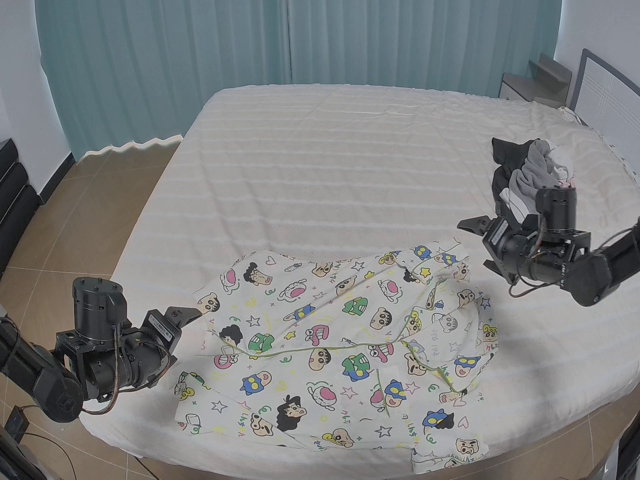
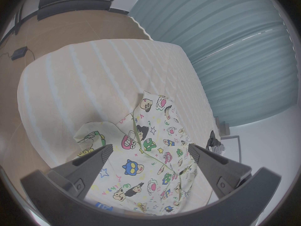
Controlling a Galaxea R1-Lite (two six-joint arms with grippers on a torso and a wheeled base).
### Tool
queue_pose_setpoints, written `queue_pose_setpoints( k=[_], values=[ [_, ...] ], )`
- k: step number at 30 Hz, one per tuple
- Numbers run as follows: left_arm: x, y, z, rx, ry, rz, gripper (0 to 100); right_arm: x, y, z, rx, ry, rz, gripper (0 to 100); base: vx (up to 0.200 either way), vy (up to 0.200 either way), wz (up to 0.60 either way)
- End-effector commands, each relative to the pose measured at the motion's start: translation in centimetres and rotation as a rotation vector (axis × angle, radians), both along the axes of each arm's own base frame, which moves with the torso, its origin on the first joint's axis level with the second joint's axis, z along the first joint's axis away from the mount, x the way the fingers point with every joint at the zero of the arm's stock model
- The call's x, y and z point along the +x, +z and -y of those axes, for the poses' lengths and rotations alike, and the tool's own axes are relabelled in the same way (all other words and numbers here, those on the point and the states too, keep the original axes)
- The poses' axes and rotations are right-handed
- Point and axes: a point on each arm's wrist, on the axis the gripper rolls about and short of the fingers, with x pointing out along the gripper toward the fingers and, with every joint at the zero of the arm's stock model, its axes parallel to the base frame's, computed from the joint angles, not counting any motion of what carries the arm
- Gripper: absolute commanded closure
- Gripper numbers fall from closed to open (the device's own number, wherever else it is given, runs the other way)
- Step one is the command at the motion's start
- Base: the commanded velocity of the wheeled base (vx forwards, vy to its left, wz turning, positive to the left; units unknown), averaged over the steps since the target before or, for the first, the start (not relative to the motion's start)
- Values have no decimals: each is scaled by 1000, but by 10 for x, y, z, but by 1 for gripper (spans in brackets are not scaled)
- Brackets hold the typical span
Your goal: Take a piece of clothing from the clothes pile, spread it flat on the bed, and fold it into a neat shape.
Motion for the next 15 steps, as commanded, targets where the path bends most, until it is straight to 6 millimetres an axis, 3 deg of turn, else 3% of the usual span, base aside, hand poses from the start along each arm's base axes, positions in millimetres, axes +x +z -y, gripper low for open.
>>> queue_pose_setpoints(
  k=[1, 2, 3, 4, 10, 15],
  values=[
    [-2, 2, -1, -78, 37, 3, 0, 44, -45, -49, 56, -24, -159, 0, 0, 0, 0],
    [-2, 2, -1, -78, 37, 3, 0, 44, -45, -49, 56, -24, -159, 0, 0, 0, 0],
    [-4, 0, -2, -104, 36, 13, 0, 55, -60, -70, 92, -24, -222, 0, 0, 0, 0],
    [-6, -1, -2, -112, 27, 21, 0, 58, -65, -75, 89, -18, -239, 0, 0, 0, 0],
    [-11, -2, -3, -115, 11, 45, 0, 74, -79, -84, 76, -34, -256, 0, 200, 0, 0],
    [-11, -3, -3, -116, 12, 42, 0, 86, -99, -93, 59, -77, -258, 0, 0, 0, 0]
  ],
)
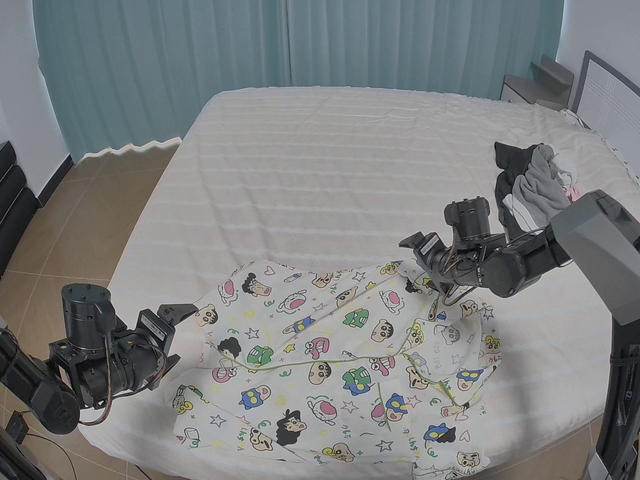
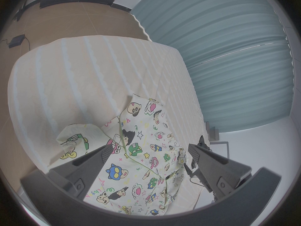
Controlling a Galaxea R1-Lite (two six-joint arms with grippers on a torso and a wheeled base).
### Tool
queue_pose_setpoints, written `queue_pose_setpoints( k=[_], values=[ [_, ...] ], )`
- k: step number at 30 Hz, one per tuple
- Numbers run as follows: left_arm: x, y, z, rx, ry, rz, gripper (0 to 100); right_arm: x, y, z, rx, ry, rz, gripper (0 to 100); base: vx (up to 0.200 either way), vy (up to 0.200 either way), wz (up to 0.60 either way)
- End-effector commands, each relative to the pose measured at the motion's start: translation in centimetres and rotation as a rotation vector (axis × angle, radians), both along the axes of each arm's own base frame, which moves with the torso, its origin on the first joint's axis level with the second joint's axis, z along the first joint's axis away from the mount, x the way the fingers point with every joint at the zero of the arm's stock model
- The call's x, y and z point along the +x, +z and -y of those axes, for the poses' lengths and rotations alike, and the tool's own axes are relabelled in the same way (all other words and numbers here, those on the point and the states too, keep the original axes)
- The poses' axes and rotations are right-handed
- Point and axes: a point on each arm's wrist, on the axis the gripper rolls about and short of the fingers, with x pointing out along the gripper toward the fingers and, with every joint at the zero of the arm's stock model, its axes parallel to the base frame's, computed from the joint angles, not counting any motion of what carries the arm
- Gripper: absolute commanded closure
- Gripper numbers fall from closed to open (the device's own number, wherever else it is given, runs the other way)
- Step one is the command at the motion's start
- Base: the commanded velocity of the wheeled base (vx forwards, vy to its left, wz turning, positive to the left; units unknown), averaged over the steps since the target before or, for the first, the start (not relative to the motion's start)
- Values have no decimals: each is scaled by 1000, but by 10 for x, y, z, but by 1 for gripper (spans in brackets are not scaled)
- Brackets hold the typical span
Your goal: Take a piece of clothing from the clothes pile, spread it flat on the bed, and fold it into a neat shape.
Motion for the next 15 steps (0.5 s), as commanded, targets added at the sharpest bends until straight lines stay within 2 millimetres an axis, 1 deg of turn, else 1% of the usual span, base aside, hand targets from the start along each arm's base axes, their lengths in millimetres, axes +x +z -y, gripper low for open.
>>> queue_pose_setpoints(
  k=[1, 3, 10, 13, 15],
  values=[
    [-2, -4, 0, 3, -3, -16, 0, 18, -44, -15, -32, -27, -51, 0, 0, 0, 0],
    [-3, -4, -1, 4, -1, -17, 0, 24, -49, -17, -40, -44, -43, 0, 0, 0, 0],
    [-3, -10, -1, 12, -3, -44, 0, 25, -53, -19, -58, -55, -55, 0, 0, 0, 0],
    [-2, -13, 0, 18, -3, -56, 0, 30, -61, -19, -78, -89, -44, 0, 0, 0, 0],
    [-2, -14, 0, 19, -3, -59, 0, 34, -56, -19, -84, -116, -18, 0, 0, 0, 0]
  ],
)
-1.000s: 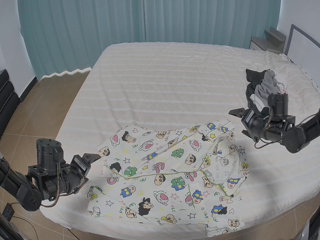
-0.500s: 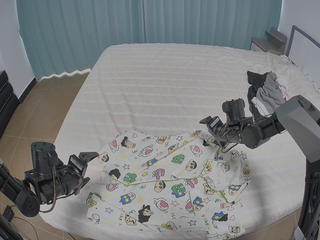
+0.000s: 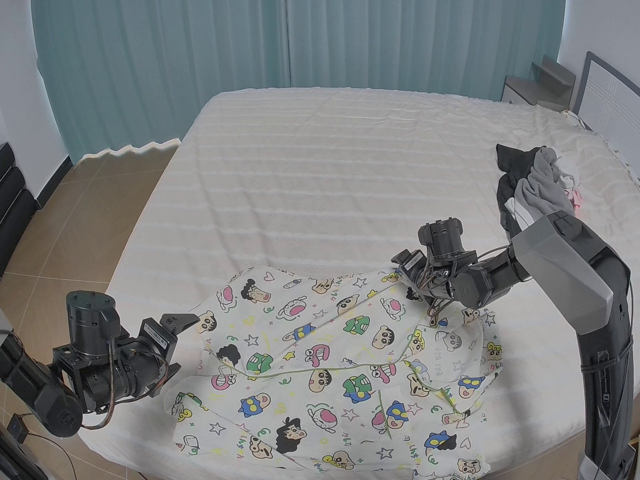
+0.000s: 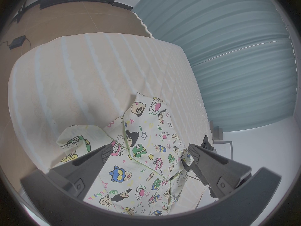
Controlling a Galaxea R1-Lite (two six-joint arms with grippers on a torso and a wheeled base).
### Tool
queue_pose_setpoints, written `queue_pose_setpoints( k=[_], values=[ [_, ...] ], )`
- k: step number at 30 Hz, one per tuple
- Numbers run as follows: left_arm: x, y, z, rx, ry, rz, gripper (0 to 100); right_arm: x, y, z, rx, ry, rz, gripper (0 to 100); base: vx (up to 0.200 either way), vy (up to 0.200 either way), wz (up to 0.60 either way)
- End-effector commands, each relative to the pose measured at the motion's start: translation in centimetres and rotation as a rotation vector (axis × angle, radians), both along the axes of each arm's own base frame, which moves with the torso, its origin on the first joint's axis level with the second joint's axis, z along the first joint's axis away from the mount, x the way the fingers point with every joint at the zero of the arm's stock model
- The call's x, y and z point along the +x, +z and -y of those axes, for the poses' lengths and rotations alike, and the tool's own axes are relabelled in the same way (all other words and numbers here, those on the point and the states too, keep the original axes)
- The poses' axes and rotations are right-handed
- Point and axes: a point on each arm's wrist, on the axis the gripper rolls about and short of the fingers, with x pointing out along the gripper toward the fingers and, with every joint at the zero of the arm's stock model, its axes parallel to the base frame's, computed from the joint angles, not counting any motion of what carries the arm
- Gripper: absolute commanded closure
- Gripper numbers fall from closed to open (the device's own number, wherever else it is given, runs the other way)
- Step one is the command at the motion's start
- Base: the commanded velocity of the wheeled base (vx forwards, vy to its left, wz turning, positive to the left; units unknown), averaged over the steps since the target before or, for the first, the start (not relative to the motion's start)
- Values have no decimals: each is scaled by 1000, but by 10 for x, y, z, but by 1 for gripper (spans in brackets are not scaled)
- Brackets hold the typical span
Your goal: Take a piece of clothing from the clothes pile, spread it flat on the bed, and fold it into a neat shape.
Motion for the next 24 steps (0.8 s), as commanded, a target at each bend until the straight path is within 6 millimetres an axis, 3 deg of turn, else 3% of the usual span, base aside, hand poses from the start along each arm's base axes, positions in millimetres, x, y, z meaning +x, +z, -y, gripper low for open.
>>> queue_pose_setpoints(
  k=[1, 9, 13, 18, 24],
  values=[
    [1, -4, 0, 6, 0, -18, 0, 6, -3, -1, -6, -22, 15, 0, 0, 0, 0],
    [1, -4, 0, 5, 1, -19, 0, -17, 35, -16, 48, 12, 48, 0, 0, 0, 0],
    [1, -3, 0, 2, 2, -15, 0, -24, 36, -20, 45, 27, 40, 0, 0, 0, 0],
    [-1, -2, 0, -4, -7, -13, 0, -35, 18, -17, 18, 28, -23, 0, 0, 0, 0],
    [1, 0, -2, -20, 14, 11, 0, -26, 9, -15, 49, 19, -38, 0, 0, 0, 0]
  ],
)
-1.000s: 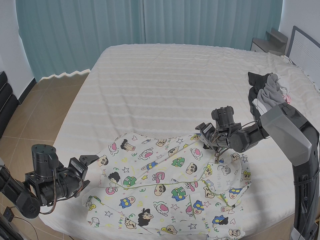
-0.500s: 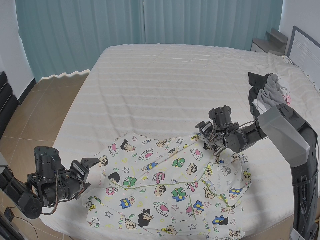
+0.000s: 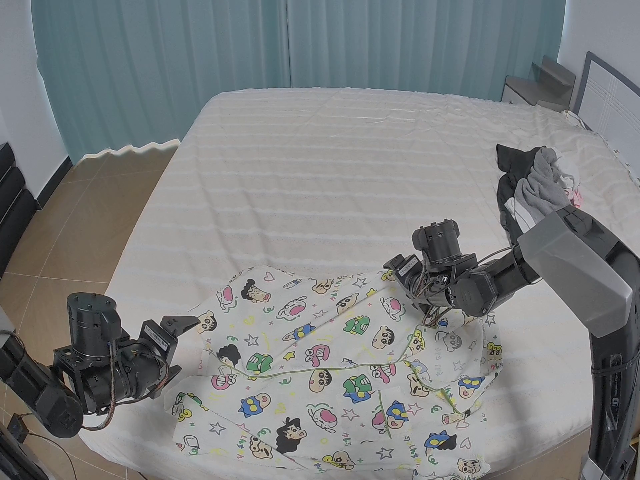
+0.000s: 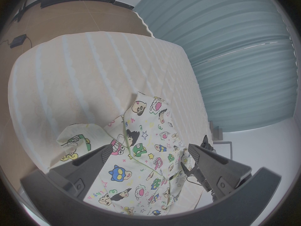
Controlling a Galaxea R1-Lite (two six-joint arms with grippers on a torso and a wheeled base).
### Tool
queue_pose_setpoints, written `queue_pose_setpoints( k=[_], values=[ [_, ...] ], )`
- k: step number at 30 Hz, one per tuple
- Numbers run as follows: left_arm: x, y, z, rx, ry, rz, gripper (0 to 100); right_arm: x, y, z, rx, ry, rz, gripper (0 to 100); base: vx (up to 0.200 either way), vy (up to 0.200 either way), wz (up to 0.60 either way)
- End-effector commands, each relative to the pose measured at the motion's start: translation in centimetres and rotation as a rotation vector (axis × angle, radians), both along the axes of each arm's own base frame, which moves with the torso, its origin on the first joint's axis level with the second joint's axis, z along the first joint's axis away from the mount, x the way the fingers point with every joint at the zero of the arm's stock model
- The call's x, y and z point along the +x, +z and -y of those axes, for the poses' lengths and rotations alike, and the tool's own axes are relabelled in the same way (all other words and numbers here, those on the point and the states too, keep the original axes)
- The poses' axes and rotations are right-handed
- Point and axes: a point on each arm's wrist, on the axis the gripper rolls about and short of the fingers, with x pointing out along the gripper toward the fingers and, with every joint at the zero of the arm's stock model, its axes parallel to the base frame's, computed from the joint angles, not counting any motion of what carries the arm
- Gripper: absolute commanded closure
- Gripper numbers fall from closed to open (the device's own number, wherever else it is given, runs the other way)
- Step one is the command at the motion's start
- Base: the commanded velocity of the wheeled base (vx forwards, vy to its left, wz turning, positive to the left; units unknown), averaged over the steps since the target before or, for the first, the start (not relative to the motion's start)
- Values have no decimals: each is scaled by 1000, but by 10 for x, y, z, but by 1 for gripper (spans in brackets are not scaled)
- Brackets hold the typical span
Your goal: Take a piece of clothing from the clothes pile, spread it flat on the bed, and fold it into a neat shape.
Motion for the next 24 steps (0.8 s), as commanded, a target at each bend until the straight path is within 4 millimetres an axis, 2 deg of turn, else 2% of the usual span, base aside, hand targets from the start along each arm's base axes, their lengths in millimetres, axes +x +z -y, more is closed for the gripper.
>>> queue_pose_setpoints(
  k=[1, 7, 13, 18, 24],
  values=[
    [2, 4, -4, -19, 20, 35, 0, 6, -4, 2, 17, -10, -3, 0, 0, 0, 0],
    [0, 4, -5, -33, 10, 54, 0, 11, -5, -2, 19, -18, 9, 0, 0, 0, 0],
    [0, 2, -6, -31, 10, 50, 0, 15, -4, -2, 15, -33, 25, 0, 200, 0, 0],
    [0, 2, -5, -25, 10, 50, 0, 28, -10, -2, -36, -98, 61, 0, 200, 0, 0],
    [0, 1, -6, -23, 11, 48, 0, 35, -5, -3, -70, -114, 111, 0, 200, 0, 0]
  ],
)
